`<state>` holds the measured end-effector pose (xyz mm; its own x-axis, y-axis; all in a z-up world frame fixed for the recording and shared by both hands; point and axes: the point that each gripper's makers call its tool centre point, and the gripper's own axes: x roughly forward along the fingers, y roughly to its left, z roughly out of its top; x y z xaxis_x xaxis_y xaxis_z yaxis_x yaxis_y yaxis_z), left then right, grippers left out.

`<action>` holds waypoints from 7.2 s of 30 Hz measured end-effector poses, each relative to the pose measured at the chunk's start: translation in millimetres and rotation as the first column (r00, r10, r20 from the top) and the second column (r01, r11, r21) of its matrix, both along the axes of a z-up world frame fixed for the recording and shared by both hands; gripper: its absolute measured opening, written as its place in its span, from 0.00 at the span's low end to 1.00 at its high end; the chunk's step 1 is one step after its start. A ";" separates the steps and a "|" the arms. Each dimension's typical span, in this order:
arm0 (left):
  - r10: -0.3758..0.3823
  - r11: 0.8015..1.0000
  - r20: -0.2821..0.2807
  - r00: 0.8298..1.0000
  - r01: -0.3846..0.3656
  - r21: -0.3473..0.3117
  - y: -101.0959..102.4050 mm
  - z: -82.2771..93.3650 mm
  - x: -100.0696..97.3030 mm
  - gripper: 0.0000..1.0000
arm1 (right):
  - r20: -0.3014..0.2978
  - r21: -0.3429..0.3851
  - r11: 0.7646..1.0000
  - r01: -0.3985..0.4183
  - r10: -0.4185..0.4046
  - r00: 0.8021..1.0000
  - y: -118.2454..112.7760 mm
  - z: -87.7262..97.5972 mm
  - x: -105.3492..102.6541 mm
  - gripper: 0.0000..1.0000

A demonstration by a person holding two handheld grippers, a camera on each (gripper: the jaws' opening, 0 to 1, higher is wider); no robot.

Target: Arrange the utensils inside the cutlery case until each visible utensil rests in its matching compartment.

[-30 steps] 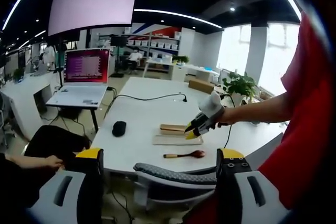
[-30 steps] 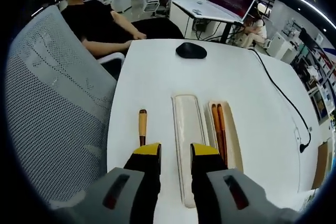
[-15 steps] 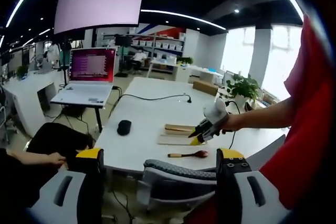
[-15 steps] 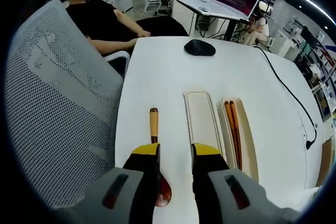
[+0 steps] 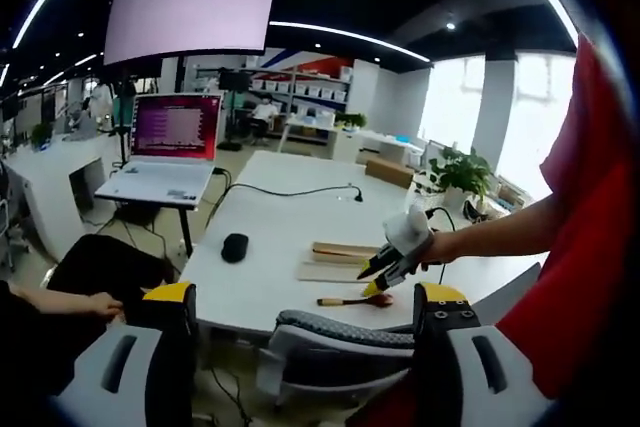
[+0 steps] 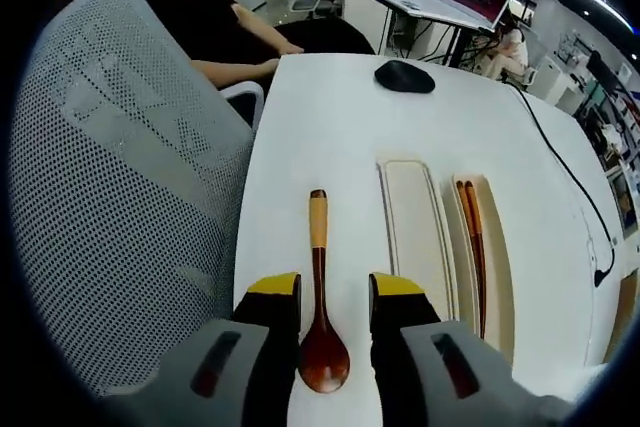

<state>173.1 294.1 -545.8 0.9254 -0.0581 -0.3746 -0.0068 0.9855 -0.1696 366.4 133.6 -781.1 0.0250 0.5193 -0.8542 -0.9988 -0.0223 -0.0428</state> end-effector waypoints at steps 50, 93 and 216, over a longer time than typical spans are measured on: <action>-0.004 0.998 -0.041 0.999 0.006 0.055 2.7 -5.3 -2.0 0.89 | -0.019 -0.234 0.968 -0.089 0.087 0.996 -12.2 -42.4 -16.1 0.12; -0.004 1.000 0.010 1.000 0.004 0.001 4.2 0.1 2.1 0.89 | -0.086 -0.247 0.968 -0.040 0.019 0.996 -19.8 -32.6 0.8 0.01; -0.080 0.993 -0.089 0.993 0.087 0.080 -3.9 -9.8 16.3 0.84 | 0.084 -0.378 0.911 -0.166 0.212 0.974 -54.3 105.9 150.7 0.01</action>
<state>189.4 290.2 -555.6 0.8832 -0.0989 -0.4585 0.0650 0.9939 -0.0892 517.1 79.3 -675.3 0.0725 0.1757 -0.9818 -0.9620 -0.2476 -0.1154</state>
